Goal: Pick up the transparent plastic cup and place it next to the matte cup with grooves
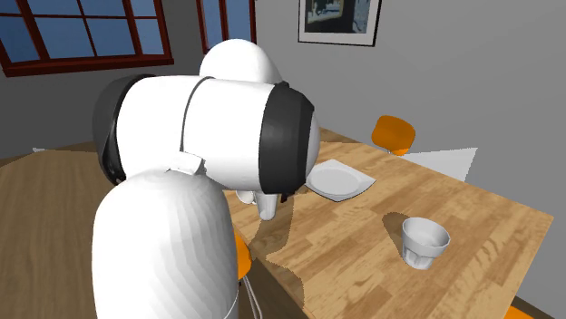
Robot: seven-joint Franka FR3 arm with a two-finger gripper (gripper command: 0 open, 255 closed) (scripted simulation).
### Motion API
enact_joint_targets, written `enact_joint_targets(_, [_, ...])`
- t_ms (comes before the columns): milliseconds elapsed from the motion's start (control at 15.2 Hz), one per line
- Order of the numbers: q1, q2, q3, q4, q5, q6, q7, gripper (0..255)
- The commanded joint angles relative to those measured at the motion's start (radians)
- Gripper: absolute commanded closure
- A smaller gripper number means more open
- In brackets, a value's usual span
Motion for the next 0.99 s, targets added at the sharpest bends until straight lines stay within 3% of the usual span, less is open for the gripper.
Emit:
enact_joint_targets(0, [0.003, 0.02, 0.001, -0.003, -0.004, 0.024, 0.004, 0])
enact_joint_targets(660, [0.007, 0.039, 0.001, -0.015, -0.008, 0.054, 0.006, 0])
enact_joint_targets(726, [0.007, 0.039, 0.001, -0.015, -0.008, 0.054, 0.006, 255])
enact_joint_targets(924, [0.007, 0.039, 0.001, -0.015, -0.008, 0.054, 0.006, 255])
